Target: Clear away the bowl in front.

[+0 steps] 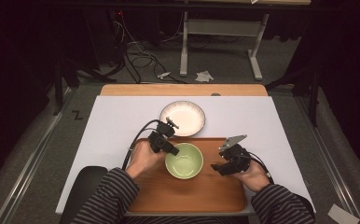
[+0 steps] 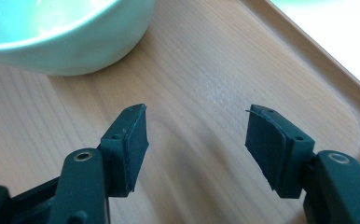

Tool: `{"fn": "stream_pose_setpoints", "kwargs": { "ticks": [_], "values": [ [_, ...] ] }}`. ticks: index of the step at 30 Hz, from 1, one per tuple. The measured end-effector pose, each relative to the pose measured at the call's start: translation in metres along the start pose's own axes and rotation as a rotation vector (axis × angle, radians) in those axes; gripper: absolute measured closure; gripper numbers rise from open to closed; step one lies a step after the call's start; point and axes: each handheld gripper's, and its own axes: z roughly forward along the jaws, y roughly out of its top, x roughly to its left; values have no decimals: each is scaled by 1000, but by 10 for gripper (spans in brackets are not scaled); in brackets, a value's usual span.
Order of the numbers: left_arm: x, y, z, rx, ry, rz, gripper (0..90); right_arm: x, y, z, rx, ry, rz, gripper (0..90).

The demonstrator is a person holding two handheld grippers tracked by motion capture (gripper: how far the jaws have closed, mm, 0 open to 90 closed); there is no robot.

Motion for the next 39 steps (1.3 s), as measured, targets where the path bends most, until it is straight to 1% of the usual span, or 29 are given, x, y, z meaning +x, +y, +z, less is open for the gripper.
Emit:
{"fn": "stream_pose_setpoints", "kwargs": {
  "ticks": [3,5,16,17,18,19,20,21,22,23,24,25,27,28,29,32,35,37,39],
  "values": [
    [0,0,0,-1,-1,0,836,0,0,1,1,3,2,405],
    [0,0,1,-3,-3,-7,835,0,0,1,9,1,0,405],
    [1,-1,4,-10,-11,-22,834,0,0,1,8,0,-2,405],
    [6,0,-1,58,-11,48,835,0,0,1,8,0,-2,405],
    [9,0,-3,96,-12,88,834,0,0,0,8,0,-1,405],
    [9,0,-4,99,-6,98,834,0,0,0,8,0,-1,405],
    [7,-1,-2,72,-2,74,835,0,0,1,7,1,-3,404],
    [7,-1,-2,73,1,80,835,0,0,1,12,3,1,404],
    [1,-2,4,-17,-9,-13,835,0,0,1,14,6,0,404],
    [1,-2,5,-17,-10,-13,834,1,0,2,14,6,1,404],
    [7,-1,-2,75,-6,84,833,1,0,2,14,6,0,404],
    [1,-2,5,-19,-11,-12,832,1,0,2,15,4,-1,404],
    [0,-3,5,-26,-7,-8,831,1,0,2,8,3,-1,404],
    [0,-4,5,-21,-5,0,830,1,0,1,8,2,-1,404],
    [-1,-4,5,-27,-5,-3,825,1,0,2,8,3,0,404],
    [-2,-4,6,-11,-8,-4,786,1,0,2,18,6,0,404],
    [-4,-7,8,4,-8,8,718,1,0,2,18,4,-1,404],
    [-7,-9,8,6,-8,20,667,1,0,2,17,2,-4,404],
    [-9,-9,7,5,-14,23,616,1,0,2,16,4,-3,404]
  ]
}}
